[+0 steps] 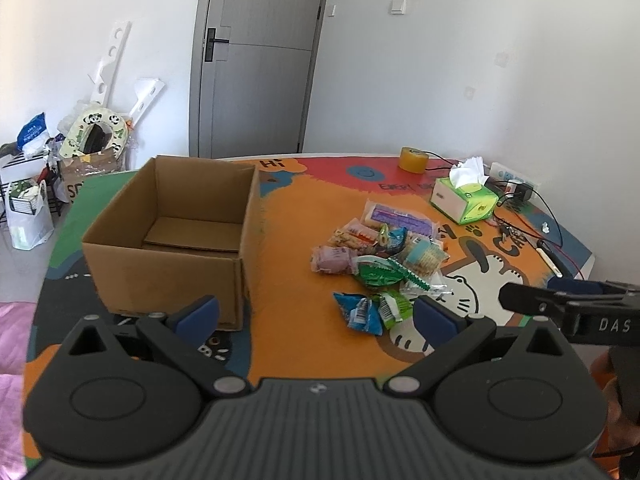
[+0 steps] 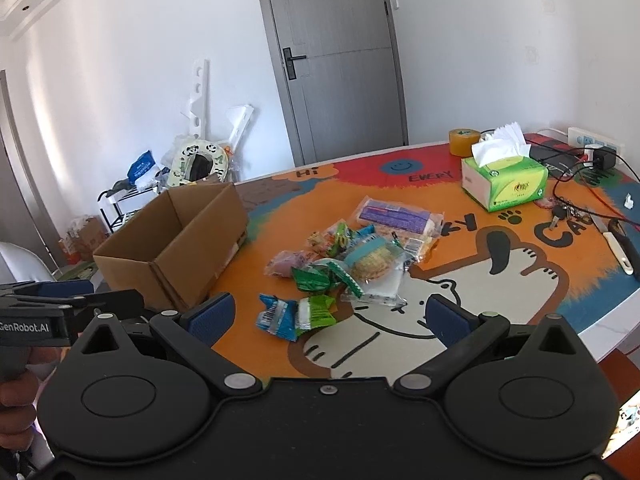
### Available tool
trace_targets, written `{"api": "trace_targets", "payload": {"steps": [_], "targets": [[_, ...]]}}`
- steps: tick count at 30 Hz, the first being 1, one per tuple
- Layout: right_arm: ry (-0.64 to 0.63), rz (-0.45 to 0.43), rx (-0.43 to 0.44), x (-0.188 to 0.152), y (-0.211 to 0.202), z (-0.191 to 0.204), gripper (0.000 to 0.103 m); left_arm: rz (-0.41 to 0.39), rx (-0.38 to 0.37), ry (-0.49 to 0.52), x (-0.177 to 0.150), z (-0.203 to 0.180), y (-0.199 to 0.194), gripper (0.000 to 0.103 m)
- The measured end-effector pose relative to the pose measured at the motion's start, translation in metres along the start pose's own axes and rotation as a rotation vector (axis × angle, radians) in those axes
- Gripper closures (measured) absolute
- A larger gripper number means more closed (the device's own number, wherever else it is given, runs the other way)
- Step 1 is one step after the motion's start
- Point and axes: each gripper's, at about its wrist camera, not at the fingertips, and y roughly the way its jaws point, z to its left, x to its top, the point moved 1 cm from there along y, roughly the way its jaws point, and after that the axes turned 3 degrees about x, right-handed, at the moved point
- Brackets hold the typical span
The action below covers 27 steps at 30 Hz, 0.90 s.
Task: Organize snacks
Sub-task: 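Grasp the blue snack bag with the left tool while the right tool grasps a green packet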
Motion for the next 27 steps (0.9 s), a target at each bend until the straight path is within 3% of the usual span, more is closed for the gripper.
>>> {"api": "trace_targets", "payload": {"steps": [7,16,22,27], "targets": [[0.035,-0.002,0.036,-0.011,0.015,-0.018,0.000,0.004,-0.033,-0.013,-0.007,-0.007,0.023,0.001],[0.014,-0.011,-0.005,-0.018,0.034,-0.033,0.001,0.022,-0.057,-0.044,-0.015,-0.009,0.052,0.006],[0.044,-0.001,-0.005,-0.025,0.047,-0.044,0.007,0.039,-0.067,-0.054,-0.020,-0.010,0.067,0.014],[0.060,0.006,-0.016,-0.030,0.056,-0.049,0.021,0.055,-0.073,-0.055,-0.024,-0.012,0.079,0.024]]}}
